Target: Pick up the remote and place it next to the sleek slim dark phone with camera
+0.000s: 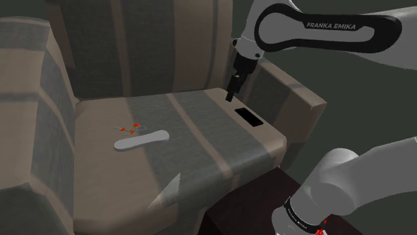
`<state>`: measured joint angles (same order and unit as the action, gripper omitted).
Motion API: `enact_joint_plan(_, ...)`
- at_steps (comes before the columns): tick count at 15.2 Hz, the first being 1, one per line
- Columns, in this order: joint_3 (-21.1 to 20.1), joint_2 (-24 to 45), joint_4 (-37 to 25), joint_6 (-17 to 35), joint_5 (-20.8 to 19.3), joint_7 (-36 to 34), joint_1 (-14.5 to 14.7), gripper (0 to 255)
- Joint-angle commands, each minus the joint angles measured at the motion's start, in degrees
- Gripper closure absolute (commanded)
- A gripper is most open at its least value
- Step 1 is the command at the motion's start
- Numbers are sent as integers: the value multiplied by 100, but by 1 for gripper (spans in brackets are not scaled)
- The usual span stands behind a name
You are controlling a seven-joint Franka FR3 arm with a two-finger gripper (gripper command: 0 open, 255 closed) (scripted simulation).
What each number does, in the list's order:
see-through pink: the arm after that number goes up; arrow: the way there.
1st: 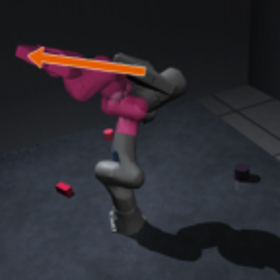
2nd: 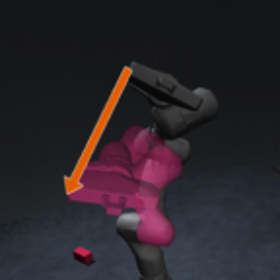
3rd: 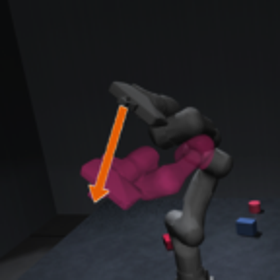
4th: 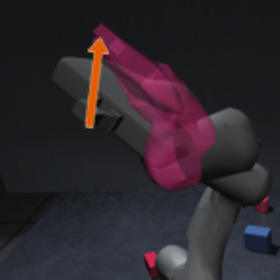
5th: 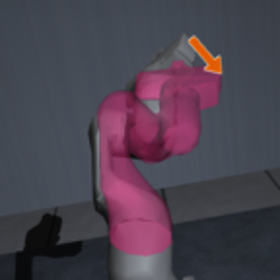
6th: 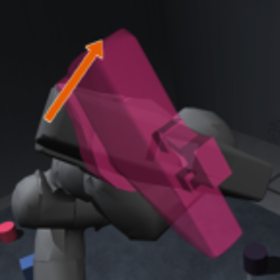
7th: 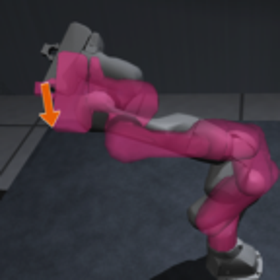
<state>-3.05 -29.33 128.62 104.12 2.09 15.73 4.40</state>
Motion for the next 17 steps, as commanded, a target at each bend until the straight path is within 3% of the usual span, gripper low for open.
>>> enact_joint_plan(1, -52, 409, -187, 199, -3, 220, 111, 0)
enact_joint_plan(17, -637, 3454, -1979, 1210, -353, 1737, 815, 0)
